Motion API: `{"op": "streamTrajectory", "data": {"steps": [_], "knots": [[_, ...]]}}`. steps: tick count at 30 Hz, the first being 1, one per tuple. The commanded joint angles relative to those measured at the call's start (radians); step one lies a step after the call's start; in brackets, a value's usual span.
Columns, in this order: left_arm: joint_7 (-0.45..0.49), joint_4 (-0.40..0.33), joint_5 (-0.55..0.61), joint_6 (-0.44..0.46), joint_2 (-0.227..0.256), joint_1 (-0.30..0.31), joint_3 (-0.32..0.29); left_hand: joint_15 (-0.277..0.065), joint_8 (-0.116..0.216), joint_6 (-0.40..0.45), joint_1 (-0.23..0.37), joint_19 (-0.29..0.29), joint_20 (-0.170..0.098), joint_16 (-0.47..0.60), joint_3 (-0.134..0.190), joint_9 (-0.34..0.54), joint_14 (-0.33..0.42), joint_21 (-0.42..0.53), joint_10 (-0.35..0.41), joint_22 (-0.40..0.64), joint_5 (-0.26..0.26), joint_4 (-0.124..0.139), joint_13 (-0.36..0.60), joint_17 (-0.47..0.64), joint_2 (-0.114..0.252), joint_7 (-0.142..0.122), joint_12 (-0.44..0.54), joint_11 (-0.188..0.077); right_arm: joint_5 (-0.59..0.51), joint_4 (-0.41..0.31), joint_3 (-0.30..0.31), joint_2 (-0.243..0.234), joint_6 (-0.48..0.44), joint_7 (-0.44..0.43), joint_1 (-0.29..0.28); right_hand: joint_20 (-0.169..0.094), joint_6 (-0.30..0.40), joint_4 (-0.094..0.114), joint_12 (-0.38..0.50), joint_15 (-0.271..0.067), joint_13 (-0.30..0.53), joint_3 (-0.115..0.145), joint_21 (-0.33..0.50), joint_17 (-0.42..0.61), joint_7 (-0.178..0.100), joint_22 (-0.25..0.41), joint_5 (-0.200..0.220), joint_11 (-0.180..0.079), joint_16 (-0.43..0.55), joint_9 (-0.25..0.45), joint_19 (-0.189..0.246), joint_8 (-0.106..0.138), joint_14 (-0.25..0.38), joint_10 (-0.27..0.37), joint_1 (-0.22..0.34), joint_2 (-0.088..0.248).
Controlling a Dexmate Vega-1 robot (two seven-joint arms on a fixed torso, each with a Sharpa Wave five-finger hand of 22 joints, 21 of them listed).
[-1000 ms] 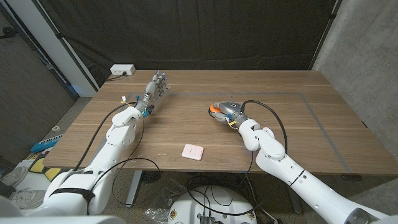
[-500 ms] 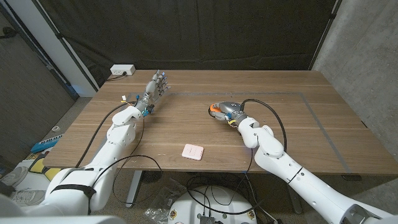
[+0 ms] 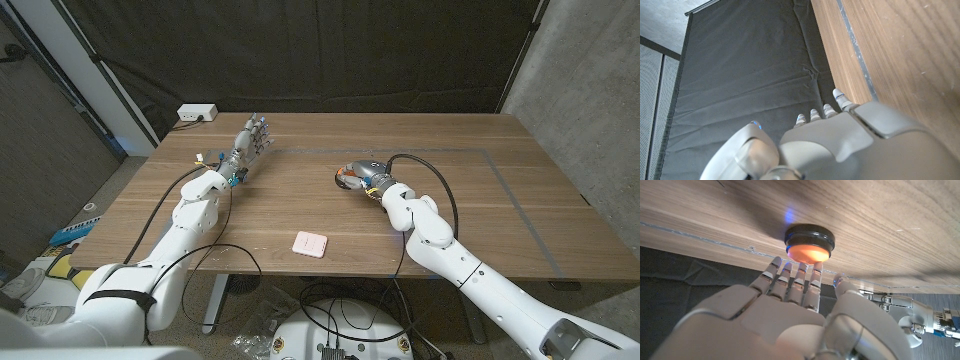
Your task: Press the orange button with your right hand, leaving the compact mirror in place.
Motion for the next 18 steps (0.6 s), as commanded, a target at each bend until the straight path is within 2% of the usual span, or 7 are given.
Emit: {"op": "streamTrajectory", "data": {"steps": [1,7,9,16,18], "knots": [[-0.01,0.026,0.007,-0.01,-0.002,-0.013,-0.003,-0.007,0.005,-0.067,0.009,-0.046,0.006,0.003,-0.005,0.005,-0.062,-0.001,-0.056,0.003,0.002,-0.001,0.004,0.004,0.001,-0.004,0.003,-0.002,0.032,0.056,-0.036,0.006,-0.032,0.061,0.035,-0.001,0.098,0.011,0.014,-0.022,0.001,0.004,0.005,0.002,0.039,0.002,-0.001,0.006,0.001,0.005,0.011,0.005,0.012,0.146,-0.014,-0.003],[-0.013,0.028,0.008,-0.014,-0.003,-0.016,-0.005,-0.007,0.005,-0.067,0.009,-0.045,0.006,0.003,-0.006,0.005,-0.062,-0.002,-0.056,0.003,0.002,-0.001,0.004,0.004,0.001,-0.005,0.003,-0.002,0.039,0.056,-0.038,0.004,-0.047,0.069,0.043,0.0,0.126,0.022,0.016,-0.018,0.001,0.005,0.006,0.002,0.043,0.002,0.0,0.015,0.002,0.005,0.013,0.005,0.027,0.171,-0.026,-0.006],[-0.013,0.027,0.008,-0.013,-0.004,-0.015,-0.005,-0.007,0.005,-0.067,0.009,-0.045,0.006,0.003,-0.006,0.005,-0.062,-0.002,-0.056,0.003,0.003,-0.001,0.004,0.004,0.001,-0.005,0.003,-0.002,0.043,0.055,-0.038,0.002,-0.051,0.072,0.045,0.0,0.147,0.028,0.021,-0.025,0.0,0.008,0.007,0.0,0.047,0.002,0.001,0.016,0.001,0.005,0.018,0.004,0.041,0.198,-0.032,-0.008],[-0.012,0.016,0.008,-0.01,-0.003,-0.01,-0.006,-0.008,0.005,-0.067,0.009,-0.045,0.006,0.003,-0.007,0.005,-0.062,-0.003,-0.056,0.003,0.003,-0.001,0.004,0.004,0.001,-0.004,0.002,-0.002,0.054,0.042,-0.031,-0.006,-0.056,0.058,0.04,-0.001,0.18,0.038,0.024,-0.03,0.0,0.011,0.008,-0.001,0.056,0.002,0.001,0.029,0.0,0.005,0.024,0.002,0.059,0.231,-0.044,-0.011],[-0.012,0.011,0.007,-0.008,-0.003,-0.009,-0.005,-0.008,0.006,-0.066,0.009,-0.045,0.006,0.003,-0.007,0.005,-0.062,-0.003,-0.056,0.003,0.003,-0.001,0.004,0.004,0.001,-0.004,0.002,-0.001,0.067,0.036,-0.021,-0.008,-0.049,0.037,0.032,0.0,0.154,0.04,0.009,-0.033,0.001,0.016,0.008,-0.002,0.045,0.002,0.002,0.023,-0.007,0.005,0.025,-0.019,0.055,0.209,-0.046,-0.012]]}}
